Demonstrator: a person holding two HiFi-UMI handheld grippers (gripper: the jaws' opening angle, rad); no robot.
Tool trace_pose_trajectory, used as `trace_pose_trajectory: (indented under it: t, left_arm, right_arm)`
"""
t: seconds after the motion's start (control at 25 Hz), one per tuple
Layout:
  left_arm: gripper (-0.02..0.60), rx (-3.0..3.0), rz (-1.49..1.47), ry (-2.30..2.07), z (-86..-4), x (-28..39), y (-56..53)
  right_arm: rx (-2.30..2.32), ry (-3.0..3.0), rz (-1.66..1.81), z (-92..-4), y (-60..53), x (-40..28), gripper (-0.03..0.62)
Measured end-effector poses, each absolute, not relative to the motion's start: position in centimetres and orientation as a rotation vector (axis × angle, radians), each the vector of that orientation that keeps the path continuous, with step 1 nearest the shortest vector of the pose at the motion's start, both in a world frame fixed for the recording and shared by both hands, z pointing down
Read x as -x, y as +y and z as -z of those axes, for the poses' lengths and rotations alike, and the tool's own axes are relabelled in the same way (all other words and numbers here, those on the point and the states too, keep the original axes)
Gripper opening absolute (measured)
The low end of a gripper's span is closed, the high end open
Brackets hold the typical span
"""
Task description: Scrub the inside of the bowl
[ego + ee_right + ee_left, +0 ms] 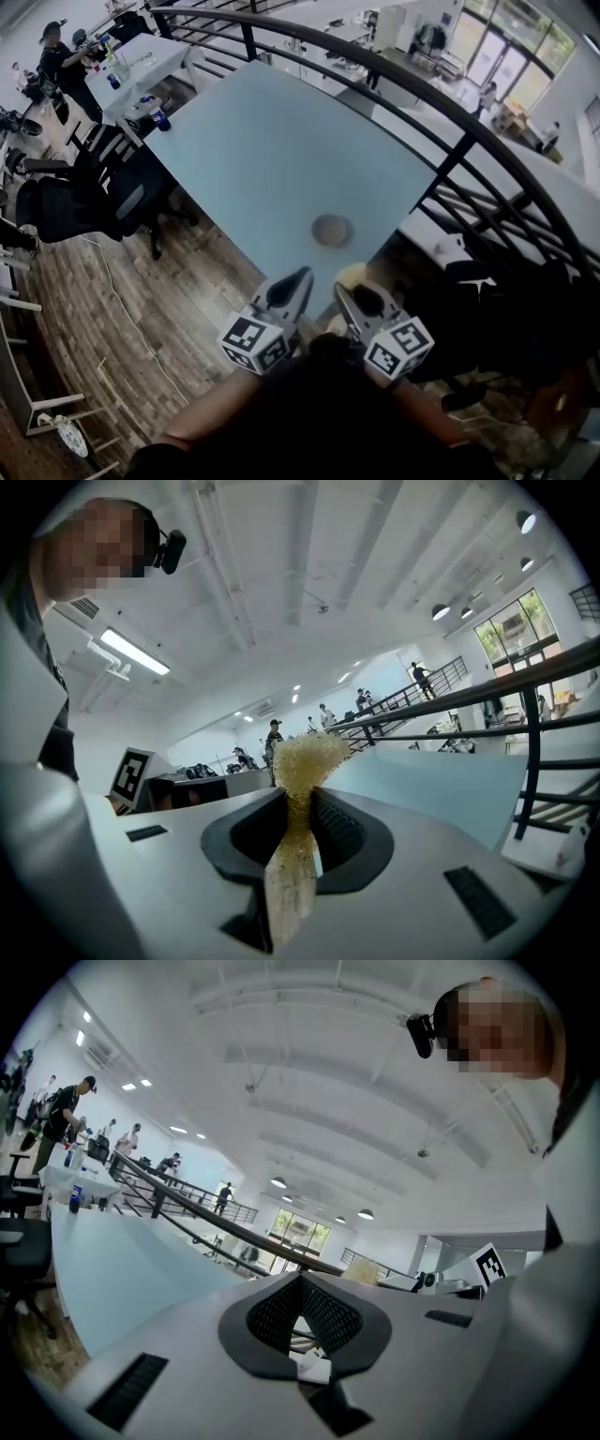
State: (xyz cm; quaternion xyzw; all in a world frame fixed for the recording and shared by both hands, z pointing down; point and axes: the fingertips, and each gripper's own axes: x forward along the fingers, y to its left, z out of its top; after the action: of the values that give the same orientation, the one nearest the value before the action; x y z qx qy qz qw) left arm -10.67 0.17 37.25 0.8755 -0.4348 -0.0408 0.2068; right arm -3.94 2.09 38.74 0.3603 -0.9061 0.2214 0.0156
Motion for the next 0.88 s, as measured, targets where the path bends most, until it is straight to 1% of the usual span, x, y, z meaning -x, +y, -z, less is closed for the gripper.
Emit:
trace_pose_trajectory:
  t: [0.24,0.44,0.72,0.88]
  left_arm:
    - [-0.002,-2.459,0.081,-1.234,-37.1,6.3,-5.1]
    - [-0.002,-2.465,0.052,-1.222,-37.3,3.3,-7.9]
    - [0.004,-2.449,0.029,-1.231,-37.3,2.9,-11.6]
    - [0.037,-2.453,-0.016,-1.2,-38.4,3.3,-14.1]
  right_arm:
    - [-1.137,-2.835,-0.643,-38.4,-3.9,-0.6,0.078]
    - [-1.107,-2.854,-0.639,-38.4,-7.1,-3.0,0.078]
    - [-1.04,-2.864,-0.668,-38.9,-10.0,-2.8,0.078]
    - [-1.093,-2.84,-0.692,-39.6,-12.1,-2.8,0.078]
